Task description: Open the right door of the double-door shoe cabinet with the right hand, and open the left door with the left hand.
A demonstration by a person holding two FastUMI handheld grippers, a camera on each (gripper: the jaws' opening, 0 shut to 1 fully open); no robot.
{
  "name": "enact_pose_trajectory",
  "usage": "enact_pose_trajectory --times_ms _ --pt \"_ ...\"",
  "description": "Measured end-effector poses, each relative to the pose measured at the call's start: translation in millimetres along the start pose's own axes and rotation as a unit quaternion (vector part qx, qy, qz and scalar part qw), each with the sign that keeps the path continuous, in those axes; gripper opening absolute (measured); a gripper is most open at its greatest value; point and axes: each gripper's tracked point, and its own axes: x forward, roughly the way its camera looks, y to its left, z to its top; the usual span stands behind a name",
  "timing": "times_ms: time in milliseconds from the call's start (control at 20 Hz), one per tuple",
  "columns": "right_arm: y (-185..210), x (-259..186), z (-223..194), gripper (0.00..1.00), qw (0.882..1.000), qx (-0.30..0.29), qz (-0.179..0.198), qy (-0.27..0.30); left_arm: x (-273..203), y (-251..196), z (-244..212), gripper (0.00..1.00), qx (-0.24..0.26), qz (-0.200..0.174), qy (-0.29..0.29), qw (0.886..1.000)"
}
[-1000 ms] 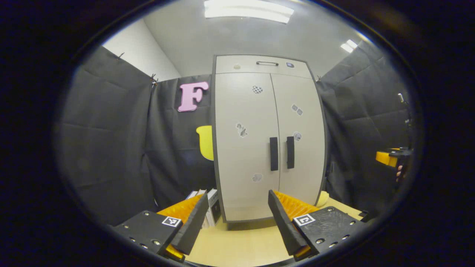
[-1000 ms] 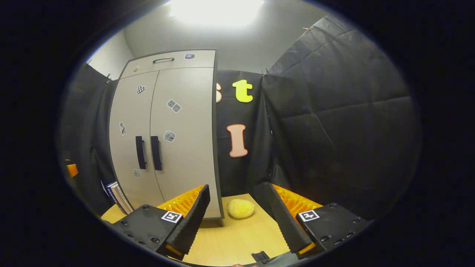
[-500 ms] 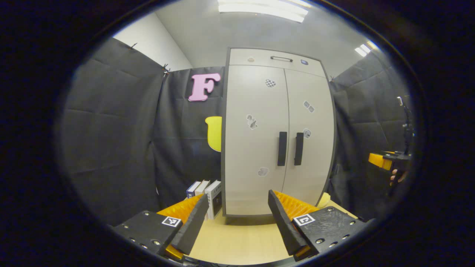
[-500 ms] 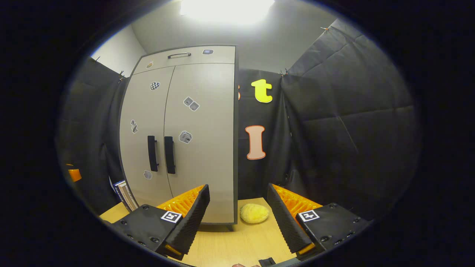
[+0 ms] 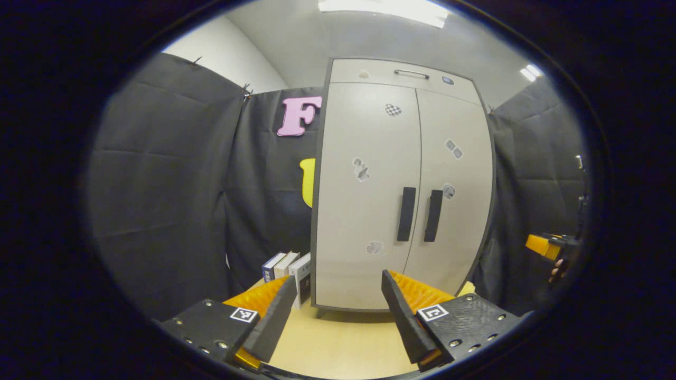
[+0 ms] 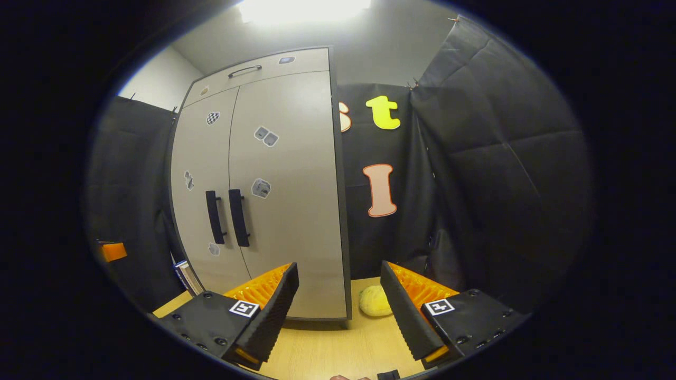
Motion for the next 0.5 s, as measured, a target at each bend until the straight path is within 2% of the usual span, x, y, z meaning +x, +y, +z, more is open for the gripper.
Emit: enact_pose_trajectory --times_ms 50,200,300,500 --pt "-2 4 -3 0.98 1.000 0.004 0.008 0.001 2 -7 -2 0.94 0.003 0.006 0.001 1.000" --pt "-2 11 -6 0.98 0.999 0.010 0.033 0.009 10 -29 -4 0.94 -0.020 0.001 0.004 1.000" --pt "-7 12 0 0.98 1.000 0.002 0.026 0.003 15 -33 -3 0.94 -0.016 -0.005 -0.004 1.000" --pt "9 28 7 0.97 1.000 -0.012 0.013 0.011 27 -22 -18 0.94 0.008 0.001 0.011 1.000"
